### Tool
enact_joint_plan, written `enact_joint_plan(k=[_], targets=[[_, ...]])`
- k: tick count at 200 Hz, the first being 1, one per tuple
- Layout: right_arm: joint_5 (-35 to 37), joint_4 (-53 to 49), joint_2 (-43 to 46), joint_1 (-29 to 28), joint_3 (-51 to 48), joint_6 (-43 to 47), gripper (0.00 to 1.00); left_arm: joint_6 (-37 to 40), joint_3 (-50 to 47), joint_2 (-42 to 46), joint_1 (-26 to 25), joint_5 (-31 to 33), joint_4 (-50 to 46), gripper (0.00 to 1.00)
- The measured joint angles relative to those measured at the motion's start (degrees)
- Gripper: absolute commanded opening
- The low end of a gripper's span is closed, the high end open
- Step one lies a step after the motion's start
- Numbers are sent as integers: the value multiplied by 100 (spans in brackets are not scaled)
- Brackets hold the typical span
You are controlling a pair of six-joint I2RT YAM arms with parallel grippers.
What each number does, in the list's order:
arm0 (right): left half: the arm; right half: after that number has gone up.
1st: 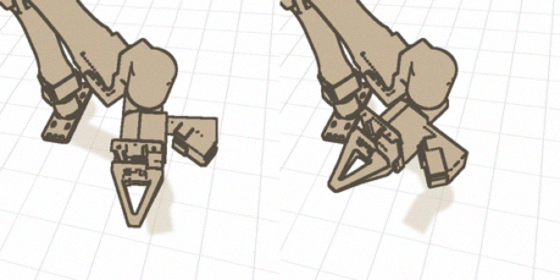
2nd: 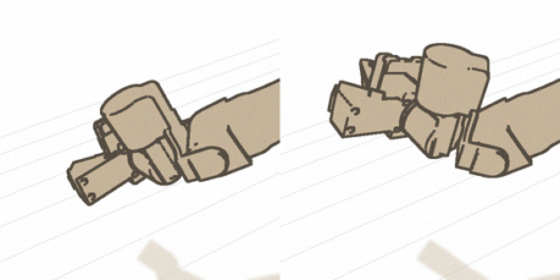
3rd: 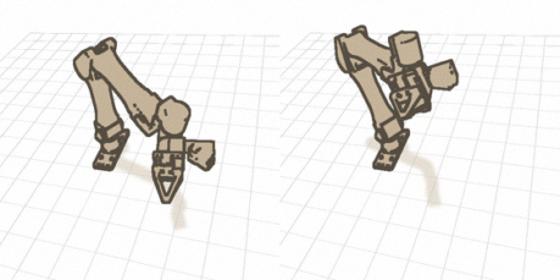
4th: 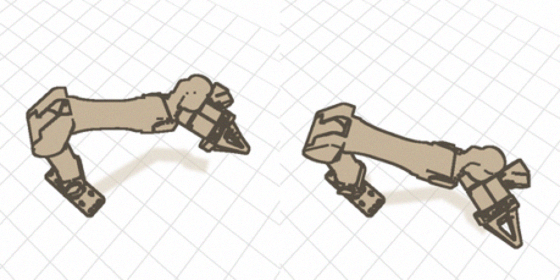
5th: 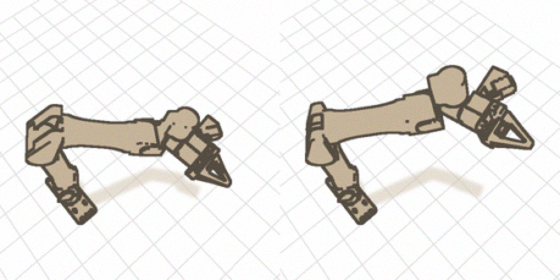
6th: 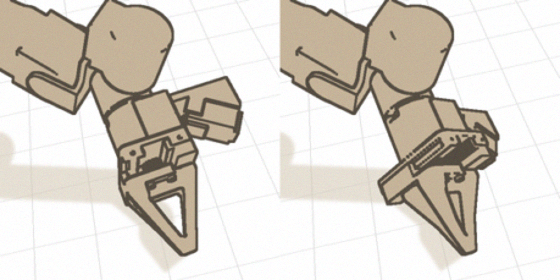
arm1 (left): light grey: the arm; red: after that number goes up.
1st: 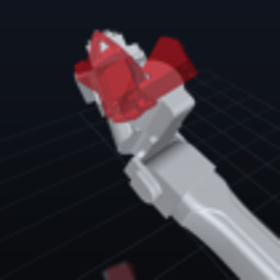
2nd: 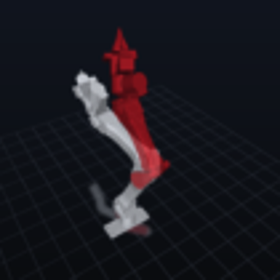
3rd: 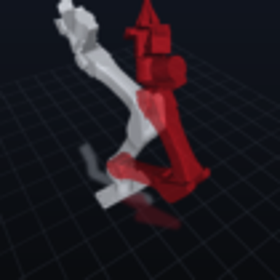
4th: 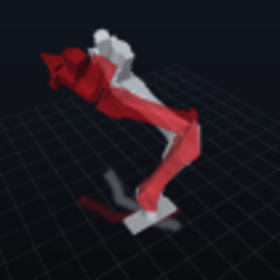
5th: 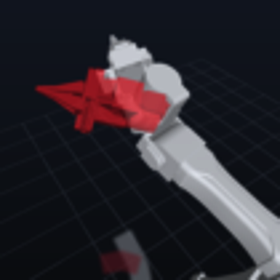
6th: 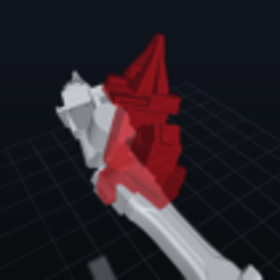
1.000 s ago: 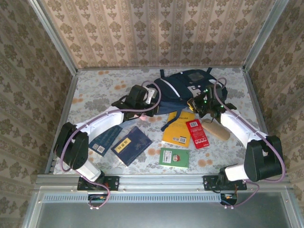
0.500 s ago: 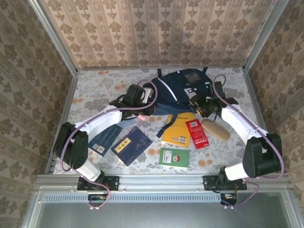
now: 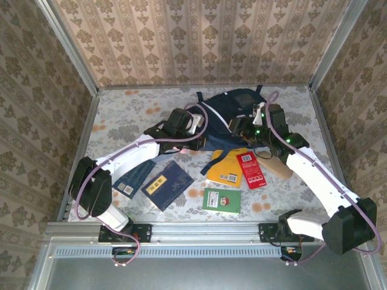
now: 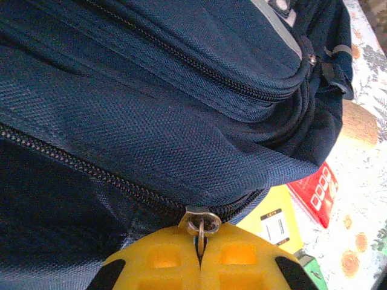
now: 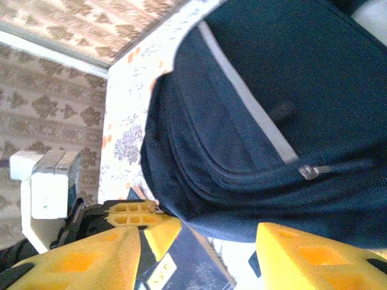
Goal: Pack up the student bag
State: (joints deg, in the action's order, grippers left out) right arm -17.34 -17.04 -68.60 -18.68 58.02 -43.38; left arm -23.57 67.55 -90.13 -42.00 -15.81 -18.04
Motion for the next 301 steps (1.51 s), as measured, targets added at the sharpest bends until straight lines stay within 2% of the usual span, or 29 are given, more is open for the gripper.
enact_joint_plan(k=[13,33,60,92,126,161,206,223,232,252,259,267,301], targets=[[-26,221,-2,-90,-11,487,53,0,0,63,-20,-15,-28,0],[-42,715,-2,-481,-122,1620,62,0,0,175,-13,-52,-125,0],[-76,754,-79,-986,-131,3547,62,-2,0,225,9,-142,-214,0],[-116,581,-404,-1005,-31,5403,61,0,-2,251,17,-271,-269,0],[-439,396,-525,-997,-72,6913,65,0,-83,516,146,-407,-295,0],[-627,411,-756,-997,-72,7764,64,-2,-348,922,256,-586,-195,0],[-713,682,-1189,-1023,-59,7919,59,-44,-702,1069,269,-748,-17,0],[-662,861,-1353,-1078,-57,7952,54,-68,-732,1073,269,-807,9,0],[-616,922,-1408,-1130,-57,7973,47,-81,-732,1075,269,-824,15,0],[-501,975,-1453,-1259,-61,8155,24,-87,-732,1084,260,-861,39,0],[-459,979,-1462,-1307,-68,8220,10,-87,-732,1104,258,-863,44,0],[-413,986,-1462,-1349,-81,8277,0,-85,-732,1119,256,-857,31,0],[-348,1172,-1388,-1436,-302,8561,0,33,-713,1182,247,-715,-345,0]])
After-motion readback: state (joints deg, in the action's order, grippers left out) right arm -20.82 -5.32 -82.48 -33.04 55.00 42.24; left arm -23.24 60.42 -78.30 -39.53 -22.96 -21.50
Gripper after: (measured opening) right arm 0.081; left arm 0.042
